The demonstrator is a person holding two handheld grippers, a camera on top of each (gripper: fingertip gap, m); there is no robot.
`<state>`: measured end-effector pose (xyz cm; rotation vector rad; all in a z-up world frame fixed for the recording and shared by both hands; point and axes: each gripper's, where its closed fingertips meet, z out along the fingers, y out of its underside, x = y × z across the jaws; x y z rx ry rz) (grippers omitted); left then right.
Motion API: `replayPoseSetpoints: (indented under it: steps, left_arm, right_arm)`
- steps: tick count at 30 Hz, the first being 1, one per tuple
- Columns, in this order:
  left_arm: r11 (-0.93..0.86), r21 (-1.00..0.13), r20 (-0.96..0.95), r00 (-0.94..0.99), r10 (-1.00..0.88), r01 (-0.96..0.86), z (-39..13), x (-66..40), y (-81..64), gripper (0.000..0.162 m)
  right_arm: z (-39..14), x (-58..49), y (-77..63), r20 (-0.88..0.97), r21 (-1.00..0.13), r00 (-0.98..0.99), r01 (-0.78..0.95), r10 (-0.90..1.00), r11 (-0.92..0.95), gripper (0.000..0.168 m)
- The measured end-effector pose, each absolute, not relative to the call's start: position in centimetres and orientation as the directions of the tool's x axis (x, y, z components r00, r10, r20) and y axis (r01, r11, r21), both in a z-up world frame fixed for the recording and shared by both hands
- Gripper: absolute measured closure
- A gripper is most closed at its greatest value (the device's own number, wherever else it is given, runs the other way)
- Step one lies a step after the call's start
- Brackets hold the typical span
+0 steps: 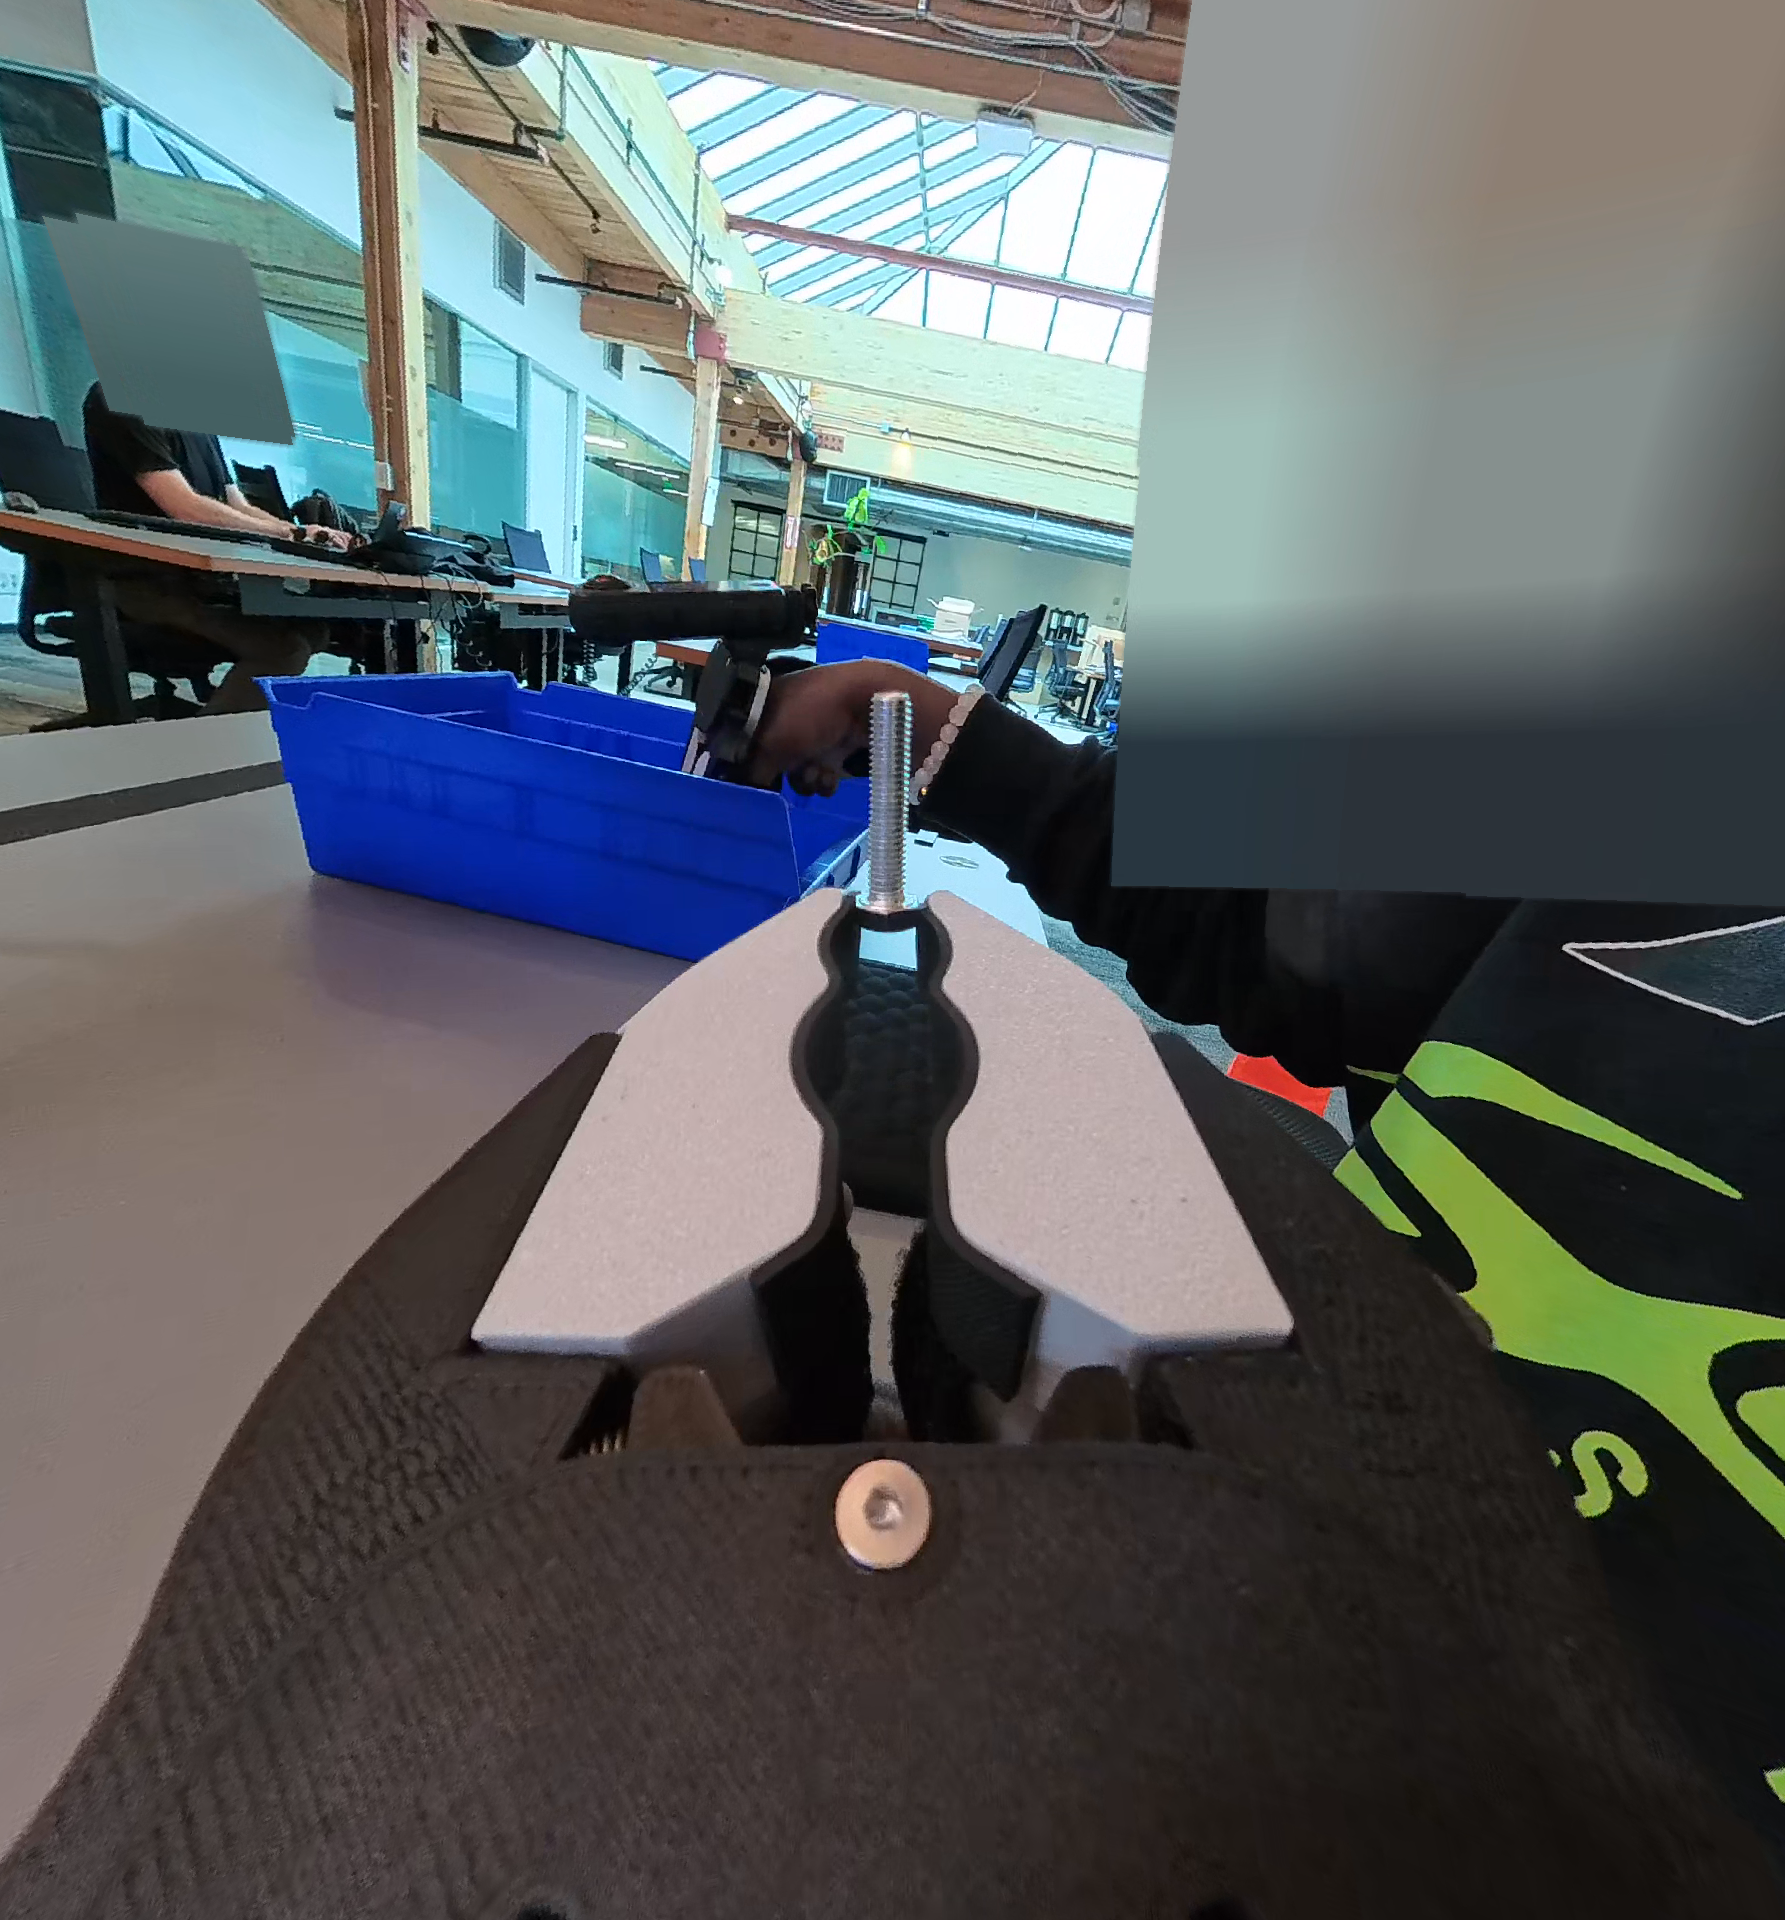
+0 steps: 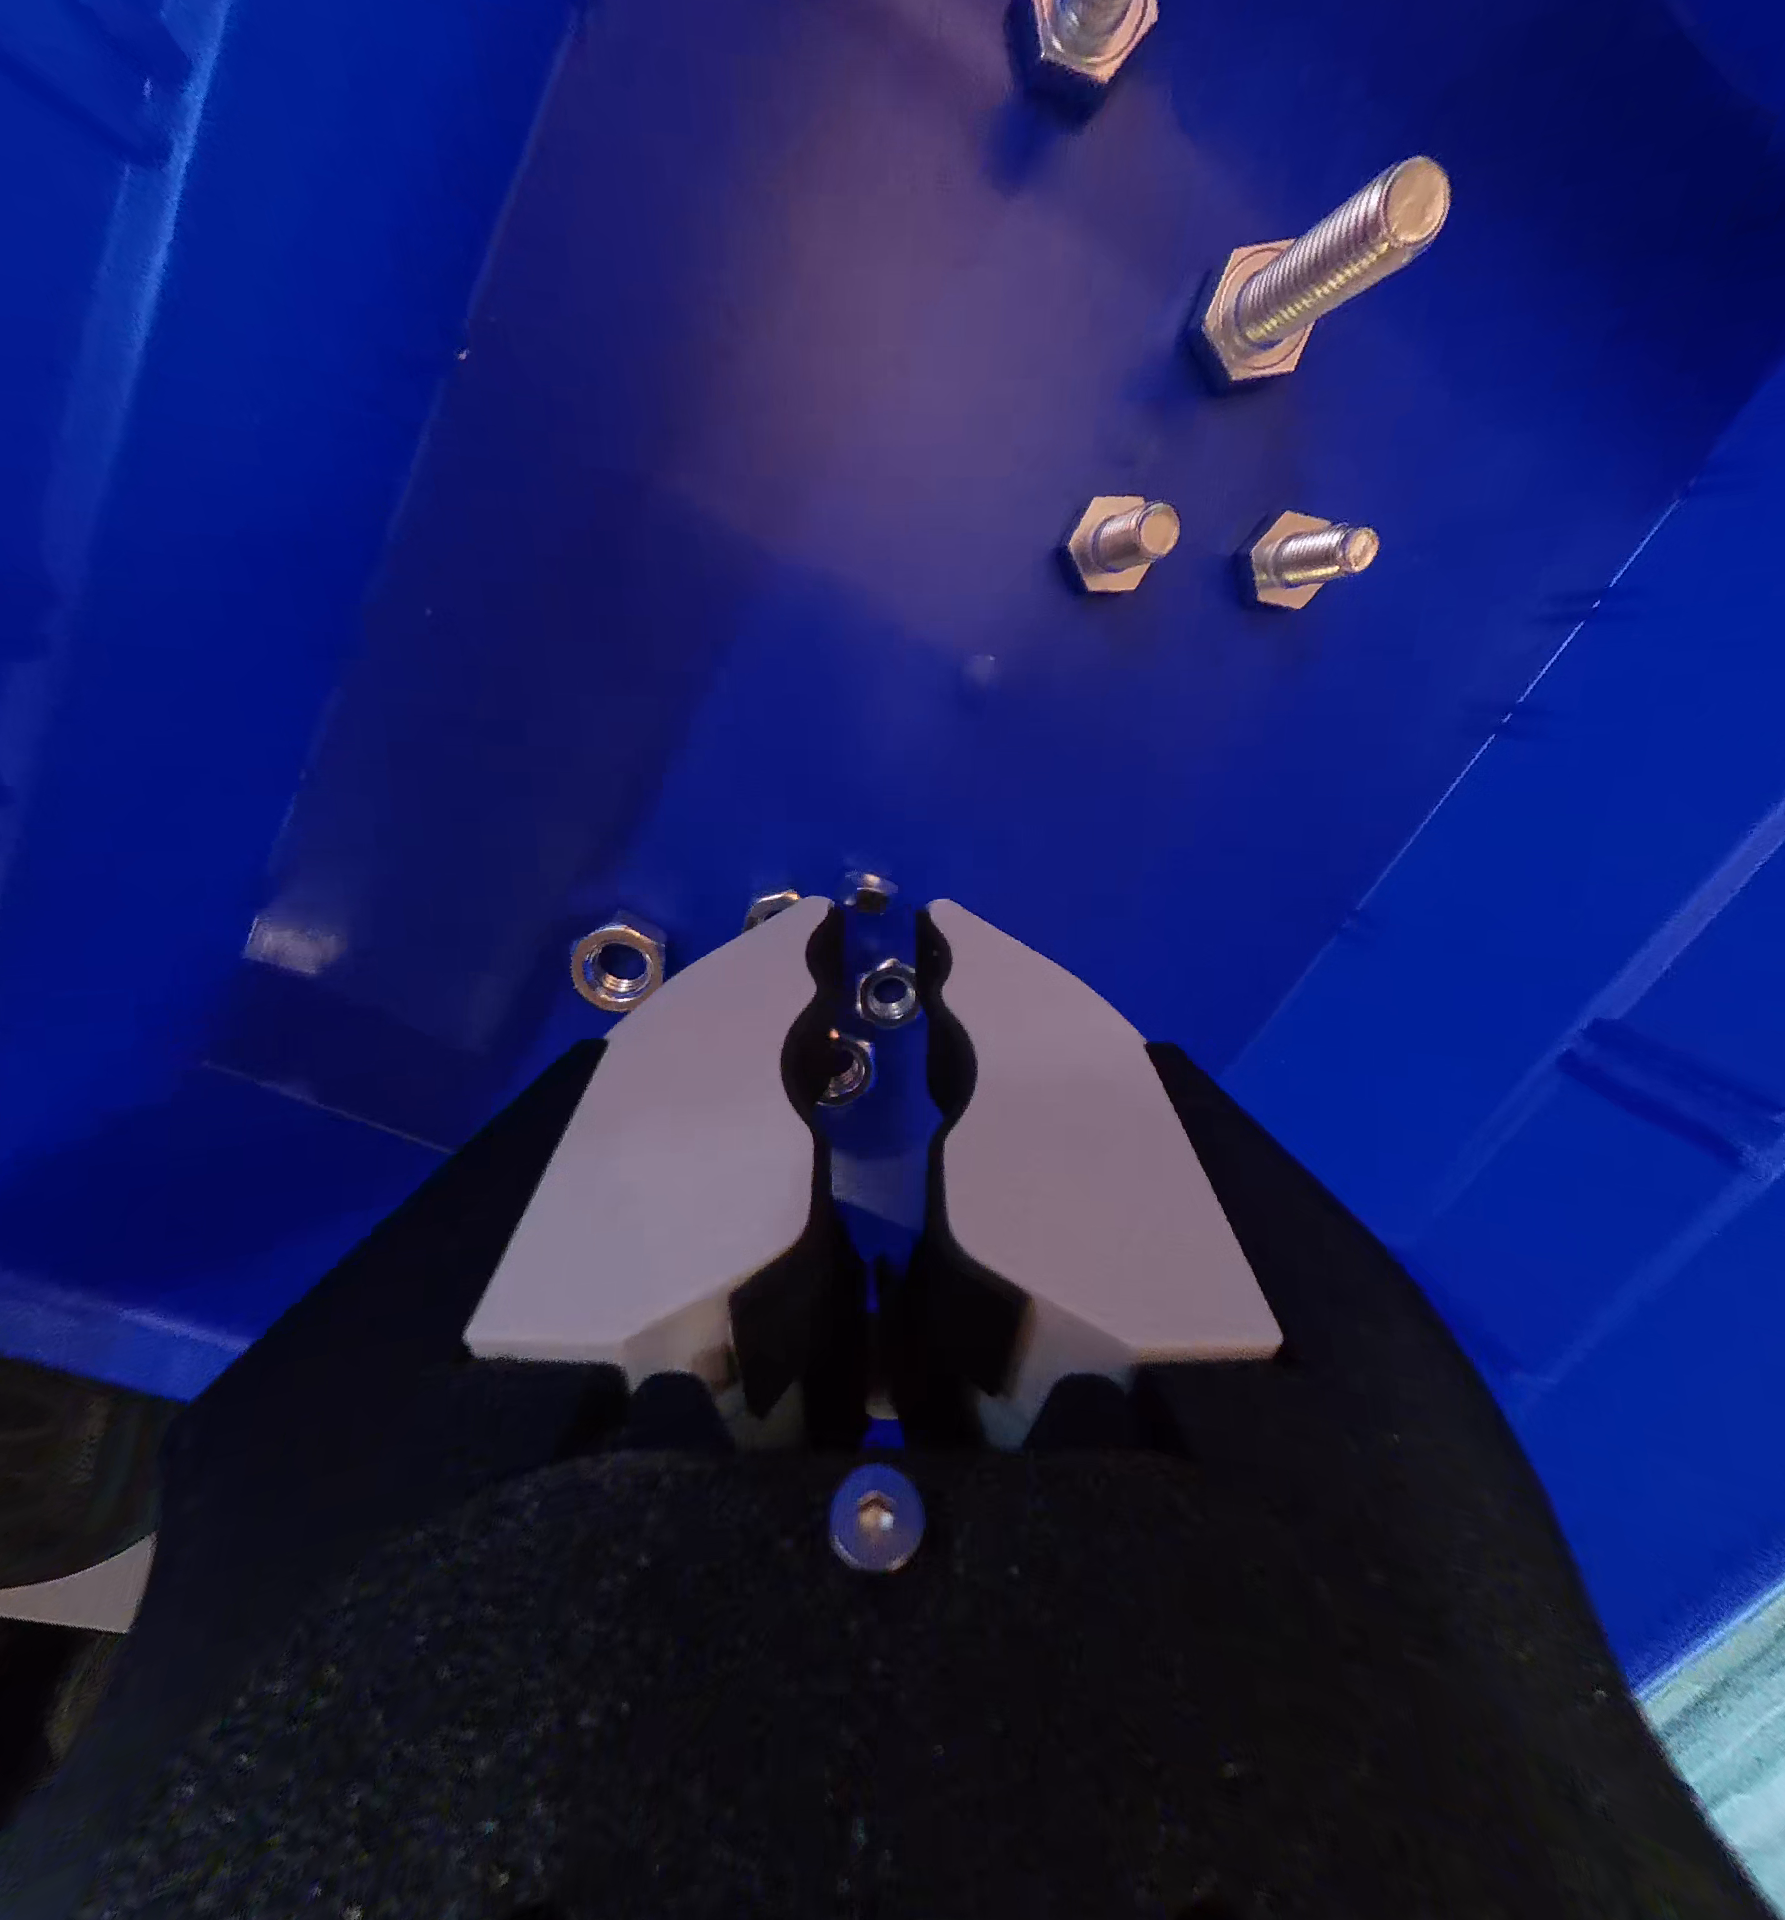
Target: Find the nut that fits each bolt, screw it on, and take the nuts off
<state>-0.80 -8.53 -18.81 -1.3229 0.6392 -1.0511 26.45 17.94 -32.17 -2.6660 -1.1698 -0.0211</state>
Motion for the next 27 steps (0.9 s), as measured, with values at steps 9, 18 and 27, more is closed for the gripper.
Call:
replayPoseSetpoints:
  steps: [9,18,27]
  left_arm:
    - [-0.092,-0.968,0.189,0.434,-0.881,0.234,-19.1,-0.7,-8.4,0.152]
    - [-0.143,-0.976,0.203,0.441,-0.875,0.166,-20.5,0.0,-8.1,0.152]
    - [-0.143,-0.982,0.182,0.429,-0.885,0.121,-21.1,0.5,-8.5,0.152]
  right_arm:
    - [-28.5,25.0,17.9,0.175,-0.368,0.685,0.712,0.707,-0.598,0.152]
    - [-16.7,7.3,3.1,-0.002,-0.865,0.139,0.496,0.99,-0.071,0.145]
    - [-16.5,-0.1,-7.7,-0.045,-0.892,-0.249,0.446,0.967,0.073,0.151]
